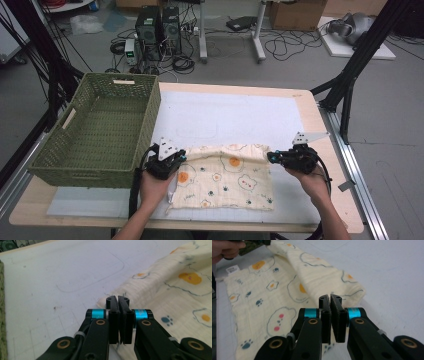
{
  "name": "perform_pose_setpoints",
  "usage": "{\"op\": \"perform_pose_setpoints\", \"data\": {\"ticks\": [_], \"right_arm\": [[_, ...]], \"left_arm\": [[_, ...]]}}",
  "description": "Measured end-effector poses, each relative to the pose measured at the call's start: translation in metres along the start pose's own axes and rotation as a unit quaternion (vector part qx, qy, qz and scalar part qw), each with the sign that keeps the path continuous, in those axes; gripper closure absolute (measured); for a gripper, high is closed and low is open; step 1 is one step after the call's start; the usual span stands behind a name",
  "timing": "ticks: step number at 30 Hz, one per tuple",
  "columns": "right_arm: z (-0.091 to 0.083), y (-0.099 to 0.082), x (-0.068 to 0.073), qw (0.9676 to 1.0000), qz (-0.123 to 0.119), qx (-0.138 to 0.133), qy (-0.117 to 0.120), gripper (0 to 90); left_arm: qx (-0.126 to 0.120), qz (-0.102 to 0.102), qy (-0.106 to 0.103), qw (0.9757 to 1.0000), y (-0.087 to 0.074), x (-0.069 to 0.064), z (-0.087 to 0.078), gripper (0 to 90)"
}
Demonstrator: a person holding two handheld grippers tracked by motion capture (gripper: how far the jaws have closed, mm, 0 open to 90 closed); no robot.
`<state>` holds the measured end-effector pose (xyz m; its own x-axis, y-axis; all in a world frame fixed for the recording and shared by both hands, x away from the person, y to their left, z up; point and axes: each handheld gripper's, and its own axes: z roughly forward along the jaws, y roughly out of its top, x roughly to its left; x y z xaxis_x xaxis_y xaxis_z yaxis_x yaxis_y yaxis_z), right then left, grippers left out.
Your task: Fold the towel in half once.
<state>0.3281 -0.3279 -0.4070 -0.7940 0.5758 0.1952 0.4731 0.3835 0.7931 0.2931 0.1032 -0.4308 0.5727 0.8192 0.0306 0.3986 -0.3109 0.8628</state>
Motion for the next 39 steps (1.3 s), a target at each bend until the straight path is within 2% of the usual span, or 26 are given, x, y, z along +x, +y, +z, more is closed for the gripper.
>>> {"op": "perform_pose_setpoints", "data": {"ticks": [4,8,11,14,16,20,23,28,32,34,39], "right_arm": [[-0.003,-0.014,0.004,0.9999,0.003,0.011,0.004,87.2],[0.003,-0.029,0.008,0.9993,0.002,0.037,0.007,86.4],[0.002,-0.034,0.009,0.9995,0.005,0.031,0.01,80.7],[-0.004,-0.032,0.008,0.9999,0.002,0.013,0.01,76.7],[-0.009,-0.027,0.009,1.0,-0.005,0.007,0.0,73.2],[-0.014,-0.019,0.007,0.9999,-0.006,-0.012,-0.008,66.3],[-0.011,-0.015,0.005,0.9998,-0.001,-0.02,0.0,62.3],[0.0,-0.012,0.007,0.9997,-0.008,-0.01,0.02,59.6],[0.01,-0.014,0.008,0.9994,-0.013,0.018,0.026,63.3],[0.014,-0.017,0.009,0.9992,-0.013,0.024,0.028,65.8],[0.02,-0.019,0.012,0.9984,-0.029,0.036,0.031,78.5]], "left_arm": [[0.007,0.007,-0.007,0.9999,-0.007,-0.004,-0.008,87.1],[0.027,0.015,-0.028,0.9991,-0.011,-0.007,-0.012,86.1],[0.029,0.012,-0.039,0.9987,-0.011,-0.007,-0.014,79.1],[0.024,0.007,-0.043,0.9987,-0.009,-0.006,-0.016,73.9],[0.019,0.007,-0.048,0.9987,-0.006,-0.006,-0.018,72.4],[0.013,0.006,-0.045,0.9989,0.003,-0.003,-0.015,69.3],[0.019,-0.004,-0.043,0.9989,0.006,0.003,-0.006,67.7],[0.041,-0.014,-0.052,0.9977,0.007,0.006,0.009,62.9],[0.07,-0.007,-0.046,0.9965,0.005,0.006,0.021,60.1],[0.08,-0.002,-0.043,0.9958,0.004,0.006,0.024,61.2],[0.085,0.011,-0.049,0.9951,0.004,0.001,0.027,74.6]]}}
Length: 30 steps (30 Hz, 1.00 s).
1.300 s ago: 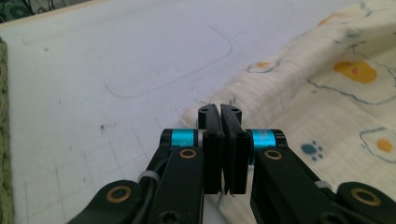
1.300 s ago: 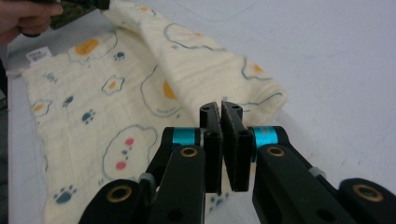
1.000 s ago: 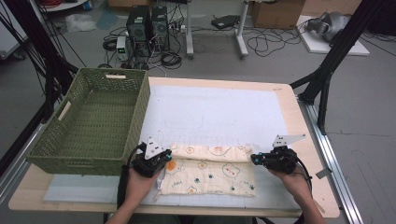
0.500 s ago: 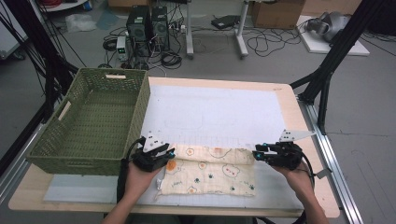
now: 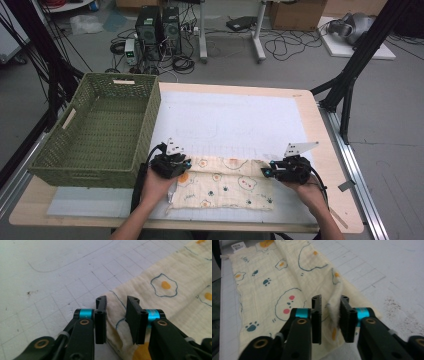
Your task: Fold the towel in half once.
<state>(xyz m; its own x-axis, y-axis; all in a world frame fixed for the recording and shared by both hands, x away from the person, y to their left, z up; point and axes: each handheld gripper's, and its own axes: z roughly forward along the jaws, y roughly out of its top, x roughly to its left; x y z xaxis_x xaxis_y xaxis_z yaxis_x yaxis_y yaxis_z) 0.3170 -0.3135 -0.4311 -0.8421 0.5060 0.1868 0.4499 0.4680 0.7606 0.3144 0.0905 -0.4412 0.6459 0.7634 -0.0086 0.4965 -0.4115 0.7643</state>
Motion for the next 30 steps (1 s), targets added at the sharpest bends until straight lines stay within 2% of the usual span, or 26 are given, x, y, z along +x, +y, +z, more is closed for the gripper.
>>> {"op": "perform_pose_setpoints", "data": {"ticks": [2,4,5,8,13,19,22,26,30], "right_arm": [[0.0,0.001,0.001,1.0,-0.006,-0.002,0.0,82.2],[-0.002,0.002,0.002,0.9999,-0.01,-0.009,0.002,85.1],[-0.004,0.002,0.003,0.9998,-0.014,-0.012,0.002,85.7],[-0.009,0.002,0.002,0.9997,-0.012,-0.023,0.0,85.9],[-0.016,0.001,0.006,0.9994,-0.015,-0.03,-0.002,85.8],[-0.022,-0.007,0.021,0.9988,-0.029,-0.037,0.015,85.5],[-0.023,-0.014,0.031,0.9987,-0.037,-0.021,0.029,82.4],[-0.028,-0.017,0.04,0.9966,-0.046,-0.03,0.062,71.4],[-0.037,-0.016,0.042,0.9956,-0.041,-0.038,0.075,65.4]], "left_arm": [[-0.01,0.012,0.005,0.9999,0.001,-0.002,-0.002,84.2],[-0.022,0.009,0.004,0.9997,0.001,-0.001,-0.006,86.0],[-0.032,0.007,0.005,0.9995,0.002,0.0,-0.009,86.5],[-0.037,0.007,0.002,0.9993,0.002,0.001,-0.013,87.2],[-0.081,0.006,0.001,0.9967,-0.003,-0.003,-0.029,87.1],[-0.085,0.01,-0.022,0.9961,-0.022,-0.011,-0.048,86.2],[-0.083,0.008,-0.04,0.9957,-0.031,-0.015,-0.061,81.2],[-0.093,0.008,-0.064,0.9935,-0.031,-0.017,-0.077,66.7],[-0.092,0.021,-0.059,0.9938,-0.027,-0.016,-0.084,63.7]]}}
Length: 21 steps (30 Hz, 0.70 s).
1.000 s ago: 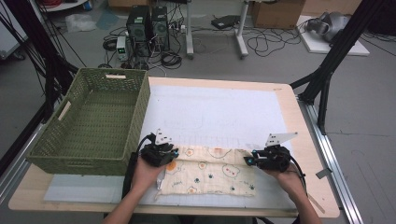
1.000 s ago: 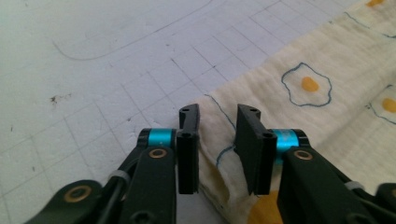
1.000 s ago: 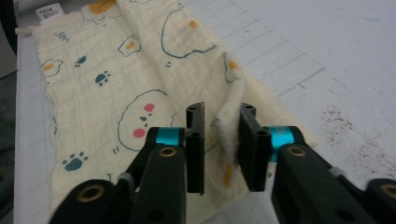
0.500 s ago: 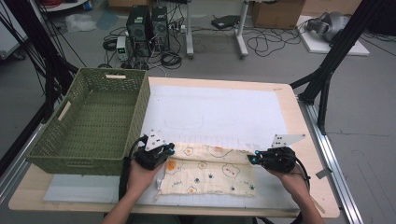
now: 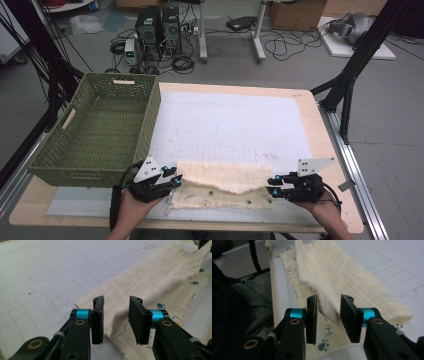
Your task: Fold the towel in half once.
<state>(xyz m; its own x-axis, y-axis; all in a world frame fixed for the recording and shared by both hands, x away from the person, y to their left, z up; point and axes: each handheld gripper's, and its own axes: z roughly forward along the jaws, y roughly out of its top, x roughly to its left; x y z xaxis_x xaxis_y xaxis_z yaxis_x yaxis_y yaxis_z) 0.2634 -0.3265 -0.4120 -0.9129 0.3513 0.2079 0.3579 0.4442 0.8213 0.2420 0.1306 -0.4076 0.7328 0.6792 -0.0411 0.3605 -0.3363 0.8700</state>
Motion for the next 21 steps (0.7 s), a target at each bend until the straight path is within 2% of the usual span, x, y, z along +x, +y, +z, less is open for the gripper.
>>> {"op": "perform_pose_setpoints", "data": {"ticks": [2,5,9,11,13,16,18,21], "right_arm": [[-0.003,0.003,-0.001,1.0,-0.005,-0.003,-0.007,63.4],[-0.003,0.004,-0.005,0.9999,0.0,-0.008,-0.006,61.6],[0.004,0.007,-0.014,0.9991,0.003,0.006,-0.041,57.9],[0.009,0.009,-0.023,0.9977,0.011,0.014,-0.065,56.0],[0.012,0.01,-0.033,0.9967,0.025,0.015,-0.076,54.7],[0.016,0.01,-0.045,0.9949,0.034,0.014,-0.093,53.1],[0.02,0.01,-0.054,0.9944,0.048,0.016,-0.093,51.8],[0.027,0.007,-0.063,0.9929,0.063,0.036,-0.094,50.6]], "left_arm": [[0.004,0.001,0.003,1.0,0.0,0.001,0.003,62.9],[0.008,-0.002,0.007,0.9999,-0.002,0.003,0.01,62.3],[0.018,-0.007,0.022,0.9996,-0.002,0.006,0.026,61.0],[0.023,-0.005,0.034,0.9991,0.0,0.008,0.035,59.3],[0.032,-0.004,0.049,0.9983,0.001,0.01,0.043,57.1],[0.044,-0.012,0.067,0.9967,0.0,0.017,0.053,54.5],[0.056,-0.031,0.073,0.9953,-0.001,0.022,0.06,52.5],[0.079,-0.046,0.062,0.9939,-0.003,0.027,0.068,55.1]]}}
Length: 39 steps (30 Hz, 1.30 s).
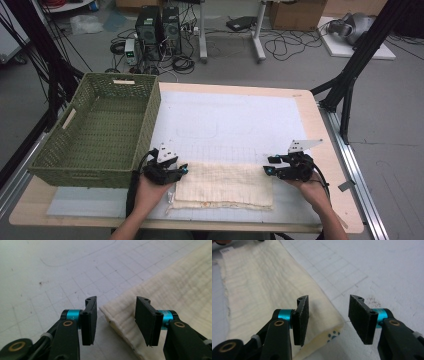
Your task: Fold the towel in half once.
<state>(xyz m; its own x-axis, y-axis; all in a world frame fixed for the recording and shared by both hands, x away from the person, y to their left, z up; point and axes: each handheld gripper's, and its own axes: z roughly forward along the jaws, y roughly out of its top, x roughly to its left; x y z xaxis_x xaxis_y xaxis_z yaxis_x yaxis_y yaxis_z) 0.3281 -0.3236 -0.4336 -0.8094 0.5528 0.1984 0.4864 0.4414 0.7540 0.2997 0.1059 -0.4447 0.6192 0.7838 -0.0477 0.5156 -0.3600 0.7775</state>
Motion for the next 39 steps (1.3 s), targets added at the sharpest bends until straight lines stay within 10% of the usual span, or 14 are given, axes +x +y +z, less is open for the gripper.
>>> {"op": "perform_pose_setpoints", "data": {"ticks": [8,17,24,39], "right_arm": [[0.014,0.0,0.002,0.9972,-0.028,0.044,0.054,84.9],[-0.007,0.03,-0.021,0.9997,-0.01,0.013,-0.018,85.4],[-0.005,0.032,-0.035,0.9969,0.029,-0.003,-0.073,61.7],[-0.006,-0.008,0.019,0.9996,-0.02,0.004,-0.022,61.9]], "left_arm": [[-0.012,0.014,-0.003,0.9998,0.002,-0.003,0.002,85.9],[-0.076,-0.013,0.059,0.9953,0.035,0.004,0.017,86.1],[-0.052,-0.027,0.091,0.9942,0.039,0.014,0.026,70.2],[-0.036,0.021,0.011,0.9991,0.005,-0.007,-0.004,65.1]]}}
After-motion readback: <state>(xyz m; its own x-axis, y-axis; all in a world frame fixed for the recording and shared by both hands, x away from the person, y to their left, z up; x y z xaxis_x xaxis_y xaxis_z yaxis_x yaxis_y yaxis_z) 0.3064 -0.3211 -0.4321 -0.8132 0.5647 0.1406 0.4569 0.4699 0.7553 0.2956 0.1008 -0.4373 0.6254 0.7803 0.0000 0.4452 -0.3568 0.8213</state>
